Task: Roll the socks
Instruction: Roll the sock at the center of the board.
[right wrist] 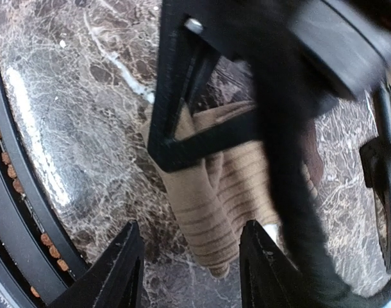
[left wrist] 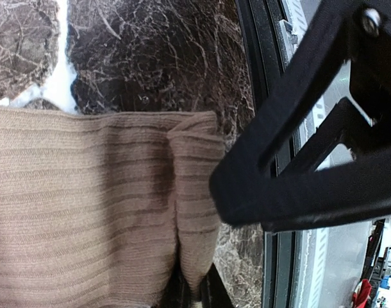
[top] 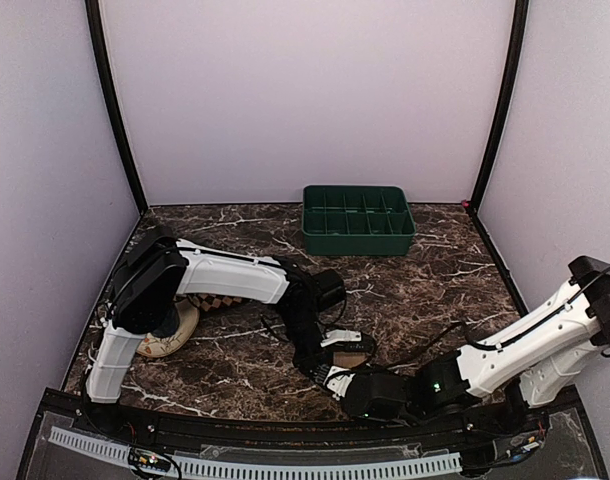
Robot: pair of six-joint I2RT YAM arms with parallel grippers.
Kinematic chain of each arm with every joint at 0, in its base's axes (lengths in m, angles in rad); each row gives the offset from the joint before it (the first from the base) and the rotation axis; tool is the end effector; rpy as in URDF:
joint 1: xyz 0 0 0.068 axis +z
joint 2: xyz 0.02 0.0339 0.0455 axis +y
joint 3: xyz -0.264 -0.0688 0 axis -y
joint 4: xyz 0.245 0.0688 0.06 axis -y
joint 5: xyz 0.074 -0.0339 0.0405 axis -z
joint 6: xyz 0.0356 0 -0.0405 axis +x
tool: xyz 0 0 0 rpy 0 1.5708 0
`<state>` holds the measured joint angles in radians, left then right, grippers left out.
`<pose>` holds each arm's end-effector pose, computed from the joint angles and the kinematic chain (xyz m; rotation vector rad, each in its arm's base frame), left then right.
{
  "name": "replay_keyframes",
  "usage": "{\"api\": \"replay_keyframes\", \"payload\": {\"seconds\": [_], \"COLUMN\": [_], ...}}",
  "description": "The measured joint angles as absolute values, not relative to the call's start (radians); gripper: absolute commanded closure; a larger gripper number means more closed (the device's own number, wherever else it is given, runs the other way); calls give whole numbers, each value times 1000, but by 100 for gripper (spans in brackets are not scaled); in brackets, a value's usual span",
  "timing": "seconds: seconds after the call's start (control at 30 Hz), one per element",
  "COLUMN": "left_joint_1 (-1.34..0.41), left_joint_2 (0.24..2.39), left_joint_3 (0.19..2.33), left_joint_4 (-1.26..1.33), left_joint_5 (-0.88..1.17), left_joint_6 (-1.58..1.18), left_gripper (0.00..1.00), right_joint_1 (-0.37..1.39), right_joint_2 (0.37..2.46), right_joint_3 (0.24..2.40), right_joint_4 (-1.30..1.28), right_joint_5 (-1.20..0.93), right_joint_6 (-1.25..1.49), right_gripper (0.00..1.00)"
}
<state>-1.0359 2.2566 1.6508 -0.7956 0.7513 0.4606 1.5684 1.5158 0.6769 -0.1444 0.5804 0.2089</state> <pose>0.2032 -0.3906 0.1290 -2.0166 -2.0315 1.1508 0.0202 0.2713 0.1486 -1.3030 1.9475 0.1086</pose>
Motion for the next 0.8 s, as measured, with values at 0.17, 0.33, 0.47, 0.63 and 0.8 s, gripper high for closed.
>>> {"api": "replay_keyframes", "payload": {"seconds": [0.17, 0.33, 0.47, 0.63, 0.8], "left_joint_1": [-1035, -1035, -1033, -1027, -1022], "left_joint_2": [2262, 2267, 2269, 2271, 2274], "left_joint_3": [1660, 1666, 1668, 1668, 1668], "left_joint_4": [-807, -815, -817, -818, -819], "left_joint_5": [752, 753, 757, 764, 775], "left_joint_6": [461, 461, 460, 460, 461], "left_gripper": [100, 100, 100, 100, 100], "right_joint_1": [1568, 1557, 1532, 1505, 1487], "right_joint_2": [1561, 1579, 1579, 1607, 1630], "right_joint_3": [714, 725, 729, 745, 761], "right_joint_4": [-183, -204, -217, -233, -244], "right_joint_5": [584, 584, 576, 562, 535], "right_joint_6": [184, 168, 151, 137, 126], "right_gripper": [53, 54, 55, 60, 74]}}
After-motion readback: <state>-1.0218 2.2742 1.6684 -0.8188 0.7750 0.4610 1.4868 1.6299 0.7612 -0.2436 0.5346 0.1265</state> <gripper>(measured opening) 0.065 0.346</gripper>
